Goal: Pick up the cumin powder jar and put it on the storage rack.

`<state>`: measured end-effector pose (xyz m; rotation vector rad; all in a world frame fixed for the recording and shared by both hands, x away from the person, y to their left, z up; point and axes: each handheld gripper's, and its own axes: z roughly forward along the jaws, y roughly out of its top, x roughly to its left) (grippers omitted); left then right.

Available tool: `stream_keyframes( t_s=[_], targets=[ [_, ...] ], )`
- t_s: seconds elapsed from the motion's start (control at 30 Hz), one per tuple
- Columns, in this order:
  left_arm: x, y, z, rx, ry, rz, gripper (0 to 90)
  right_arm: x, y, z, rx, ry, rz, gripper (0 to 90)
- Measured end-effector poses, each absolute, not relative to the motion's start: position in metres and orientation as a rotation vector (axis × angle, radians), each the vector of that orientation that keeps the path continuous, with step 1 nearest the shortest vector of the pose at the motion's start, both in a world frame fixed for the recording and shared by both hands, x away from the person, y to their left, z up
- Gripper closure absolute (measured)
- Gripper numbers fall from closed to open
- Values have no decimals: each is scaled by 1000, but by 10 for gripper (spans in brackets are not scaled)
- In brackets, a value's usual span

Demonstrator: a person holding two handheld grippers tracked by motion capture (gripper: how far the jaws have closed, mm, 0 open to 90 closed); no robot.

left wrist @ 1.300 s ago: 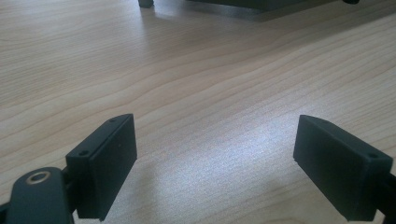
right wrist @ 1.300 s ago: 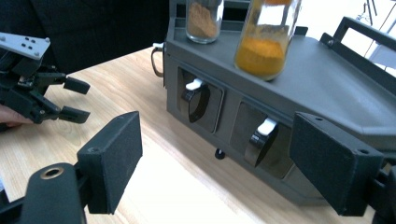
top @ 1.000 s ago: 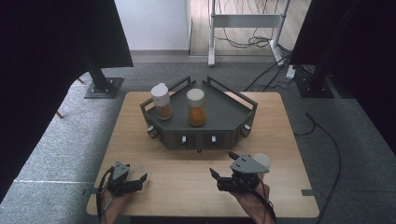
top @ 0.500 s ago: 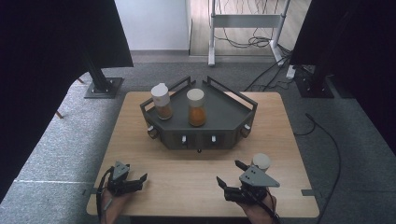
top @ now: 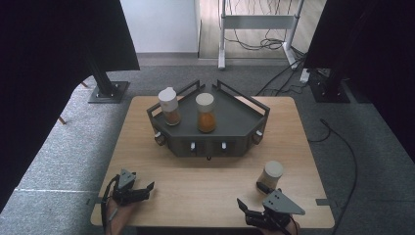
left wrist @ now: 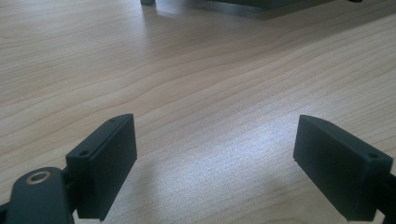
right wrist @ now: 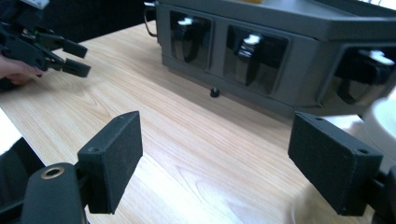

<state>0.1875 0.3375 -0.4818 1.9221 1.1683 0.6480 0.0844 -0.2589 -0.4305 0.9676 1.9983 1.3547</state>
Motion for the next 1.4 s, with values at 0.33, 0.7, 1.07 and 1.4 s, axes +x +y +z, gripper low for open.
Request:
stream_keyframes(
  t_s=[0.33,0.7,1.07,1.4],
  targets=[
    [188,337,-481,1925,1172,651,130,70,-275,-435,1018,1982,1295,174],
    [188,335,-481,1929,1173,658,130,64,-296,-442,1116,1939,1211,175],
    [188,335,-481,1929,1174,658,130,83,-310,-446,1187,1893,1155,181],
    [188,335,-481,1930,1175,658,130,106,-324,-454,1278,1847,1106,183]
  ],
)
